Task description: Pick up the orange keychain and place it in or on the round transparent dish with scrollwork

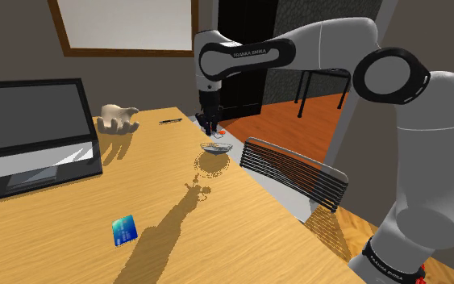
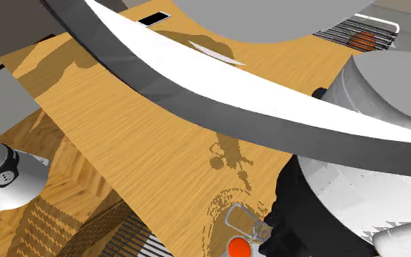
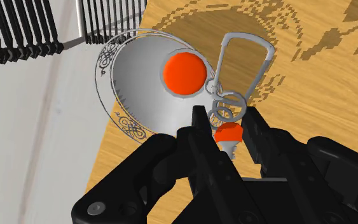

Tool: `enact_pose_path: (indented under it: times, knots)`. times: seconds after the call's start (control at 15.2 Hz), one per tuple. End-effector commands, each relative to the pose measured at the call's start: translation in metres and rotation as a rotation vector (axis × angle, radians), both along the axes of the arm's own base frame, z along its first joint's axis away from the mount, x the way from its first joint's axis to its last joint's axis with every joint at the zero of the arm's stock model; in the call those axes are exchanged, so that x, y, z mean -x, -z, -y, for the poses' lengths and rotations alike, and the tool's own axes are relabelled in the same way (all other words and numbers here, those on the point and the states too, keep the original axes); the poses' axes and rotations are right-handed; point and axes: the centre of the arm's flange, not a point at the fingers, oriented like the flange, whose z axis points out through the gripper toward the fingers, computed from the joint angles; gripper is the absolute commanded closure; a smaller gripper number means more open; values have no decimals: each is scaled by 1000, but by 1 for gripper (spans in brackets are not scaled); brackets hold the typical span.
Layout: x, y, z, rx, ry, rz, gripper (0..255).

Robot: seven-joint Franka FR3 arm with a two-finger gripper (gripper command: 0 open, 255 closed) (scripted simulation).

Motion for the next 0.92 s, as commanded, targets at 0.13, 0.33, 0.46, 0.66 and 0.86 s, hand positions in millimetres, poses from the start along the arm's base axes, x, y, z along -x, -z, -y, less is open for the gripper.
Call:
enact_pose_path:
  times: [0.13, 0.33, 0.46, 0.66, 0.86]
  knots:
    - [-9, 12, 24, 0, -2, 0, 255]
    - [-9, 27, 24, 0, -2, 0, 255]
    - [-9, 38, 24, 0, -2, 0, 255]
    - [-9, 54, 24, 0, -2, 0, 255]
    - [-9, 70, 24, 0, -2, 0, 255]
